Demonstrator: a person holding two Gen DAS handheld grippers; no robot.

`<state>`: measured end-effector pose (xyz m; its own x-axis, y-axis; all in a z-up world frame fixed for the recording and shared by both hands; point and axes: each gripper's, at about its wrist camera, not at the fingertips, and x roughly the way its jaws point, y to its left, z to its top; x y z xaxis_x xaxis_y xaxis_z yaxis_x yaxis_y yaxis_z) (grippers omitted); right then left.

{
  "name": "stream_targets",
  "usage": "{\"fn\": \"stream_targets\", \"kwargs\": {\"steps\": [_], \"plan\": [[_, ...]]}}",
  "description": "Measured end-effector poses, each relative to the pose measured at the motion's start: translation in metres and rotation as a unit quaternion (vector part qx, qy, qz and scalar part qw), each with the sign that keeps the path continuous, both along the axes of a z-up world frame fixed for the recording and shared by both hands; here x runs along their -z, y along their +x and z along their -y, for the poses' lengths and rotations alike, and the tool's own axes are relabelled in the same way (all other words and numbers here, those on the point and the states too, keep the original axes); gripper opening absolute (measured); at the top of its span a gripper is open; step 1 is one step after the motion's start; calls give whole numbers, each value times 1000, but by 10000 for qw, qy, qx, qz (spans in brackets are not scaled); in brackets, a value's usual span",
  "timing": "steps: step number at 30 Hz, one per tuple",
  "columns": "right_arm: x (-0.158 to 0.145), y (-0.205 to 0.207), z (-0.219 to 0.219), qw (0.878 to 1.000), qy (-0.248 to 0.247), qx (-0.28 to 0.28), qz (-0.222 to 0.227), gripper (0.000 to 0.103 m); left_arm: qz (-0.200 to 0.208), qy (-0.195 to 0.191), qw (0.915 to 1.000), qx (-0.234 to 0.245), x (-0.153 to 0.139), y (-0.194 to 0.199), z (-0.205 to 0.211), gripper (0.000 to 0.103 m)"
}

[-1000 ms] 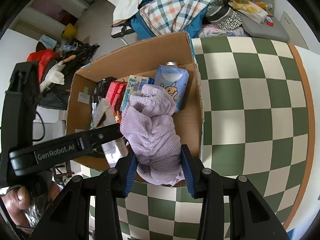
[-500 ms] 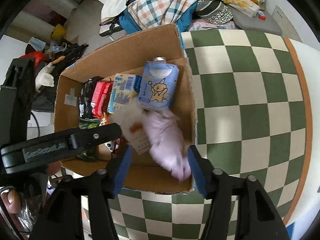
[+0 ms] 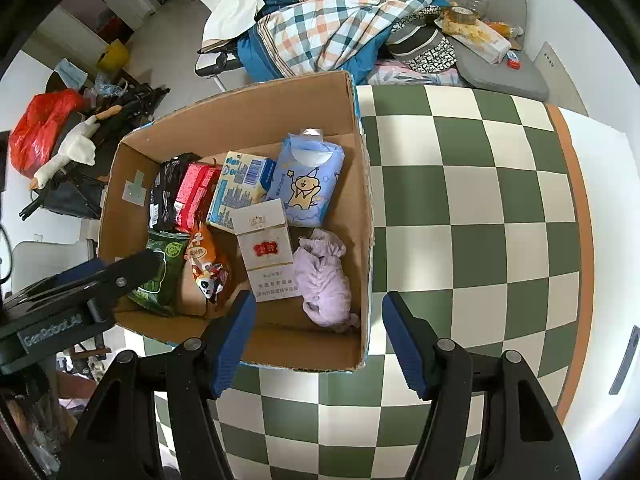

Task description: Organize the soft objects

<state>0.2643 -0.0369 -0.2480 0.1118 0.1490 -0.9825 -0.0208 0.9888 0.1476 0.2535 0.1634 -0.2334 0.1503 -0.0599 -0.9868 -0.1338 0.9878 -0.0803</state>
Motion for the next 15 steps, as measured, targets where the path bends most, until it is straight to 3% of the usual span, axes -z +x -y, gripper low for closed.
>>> {"fn": "stream_targets", "kwargs": {"steps": [6, 8, 12, 14, 15], "plan": [[-4, -9, -4, 9998, -191, -84, 76, 72, 352, 359, 9986, -159, -12, -13, -14, 102], [-6, -11, -5, 9996, -237, -120, 122, 82, 479, 396, 9978, -226, -15, -17, -18, 102], [-10, -13, -8, 9989, -389, -138, 205, 87, 531, 537, 9968, -267, -16, -21, -21, 102], [-10, -14, -9, 9987, -437, -125, 238, 103, 539, 492, 9969, -286, -15, -23, -22, 102], [-11, -14, -9, 9984, -479, -132, 264, 103, 539, 480, 9970, -294, -15, -24, -22, 102]]}}
